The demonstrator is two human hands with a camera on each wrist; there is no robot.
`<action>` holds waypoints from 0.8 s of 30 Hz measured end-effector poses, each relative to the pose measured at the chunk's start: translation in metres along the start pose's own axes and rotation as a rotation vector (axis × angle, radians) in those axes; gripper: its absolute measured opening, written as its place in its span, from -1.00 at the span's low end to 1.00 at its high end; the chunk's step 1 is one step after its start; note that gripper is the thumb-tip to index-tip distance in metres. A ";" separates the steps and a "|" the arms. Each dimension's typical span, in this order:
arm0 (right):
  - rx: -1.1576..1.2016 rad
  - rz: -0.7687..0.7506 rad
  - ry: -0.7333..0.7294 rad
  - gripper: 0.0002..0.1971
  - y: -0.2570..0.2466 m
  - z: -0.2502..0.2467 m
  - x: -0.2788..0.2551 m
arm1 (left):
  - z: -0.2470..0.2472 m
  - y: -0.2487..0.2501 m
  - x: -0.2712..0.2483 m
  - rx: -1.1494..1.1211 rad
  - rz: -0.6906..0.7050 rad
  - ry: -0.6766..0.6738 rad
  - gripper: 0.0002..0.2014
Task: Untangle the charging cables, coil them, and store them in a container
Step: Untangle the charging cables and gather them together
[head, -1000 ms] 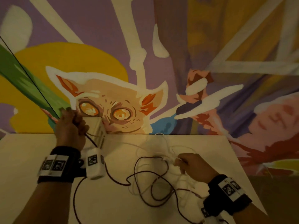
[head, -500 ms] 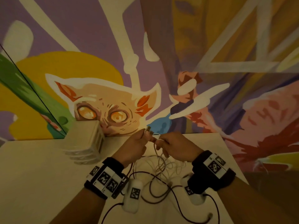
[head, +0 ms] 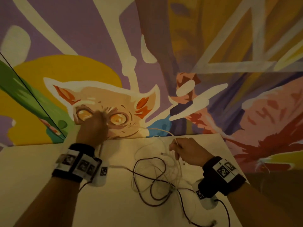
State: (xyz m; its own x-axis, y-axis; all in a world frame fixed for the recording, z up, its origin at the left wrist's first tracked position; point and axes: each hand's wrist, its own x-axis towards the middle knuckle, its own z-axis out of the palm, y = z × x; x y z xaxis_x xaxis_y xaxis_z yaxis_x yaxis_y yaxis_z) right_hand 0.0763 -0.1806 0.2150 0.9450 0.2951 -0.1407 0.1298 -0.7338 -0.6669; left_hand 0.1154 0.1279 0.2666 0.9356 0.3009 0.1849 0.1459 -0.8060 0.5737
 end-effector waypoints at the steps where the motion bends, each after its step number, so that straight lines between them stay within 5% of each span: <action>1: -0.019 -0.027 -0.003 -0.69 -0.007 -0.002 0.001 | 0.010 -0.002 -0.008 0.127 0.018 -0.068 -0.71; 4: -0.093 -0.106 -0.093 -0.66 -0.030 -0.007 0.002 | 0.037 0.002 -0.037 0.006 0.217 -0.044 -0.65; 6: -0.129 -0.173 -0.142 -0.66 -0.042 -0.007 0.005 | 0.050 0.021 -0.057 -0.306 0.357 -0.194 -0.66; 9: -0.114 -0.203 -0.053 -0.64 -0.049 -0.008 0.013 | 0.064 0.046 -0.085 -0.520 0.389 -0.414 -0.68; 11: -0.061 -0.182 0.014 -0.66 -0.043 -0.012 0.014 | 0.068 0.042 -0.080 -0.589 0.358 -0.378 -0.69; 14: -0.080 -0.093 -0.030 -0.74 -0.020 -0.015 0.006 | 0.044 0.028 -0.046 -0.822 0.187 -0.154 -0.68; 17: -0.090 0.021 -0.238 -0.77 0.008 -0.001 -0.010 | 0.013 0.012 -0.014 -0.588 0.070 0.098 -0.68; 20: -0.148 0.126 -0.627 -0.77 0.030 0.031 -0.026 | 0.022 -0.010 -0.004 -0.290 0.043 -0.049 -0.59; 22: -0.253 0.201 -0.836 -0.75 0.046 0.054 -0.033 | 0.044 -0.021 -0.012 -0.387 0.005 -0.173 -0.61; 24: -0.403 0.241 -0.858 -0.65 0.062 0.070 -0.032 | 0.066 -0.025 -0.022 -0.637 -0.144 -0.269 -0.70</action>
State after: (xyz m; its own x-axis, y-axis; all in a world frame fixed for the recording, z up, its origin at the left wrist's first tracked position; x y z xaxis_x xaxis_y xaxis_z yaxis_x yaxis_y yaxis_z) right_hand 0.0329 -0.1928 0.1267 0.4409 0.3381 -0.8314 0.2054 -0.9398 -0.2733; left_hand 0.1129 0.1075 0.1952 0.9801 0.1800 -0.0844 0.1345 -0.2880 0.9481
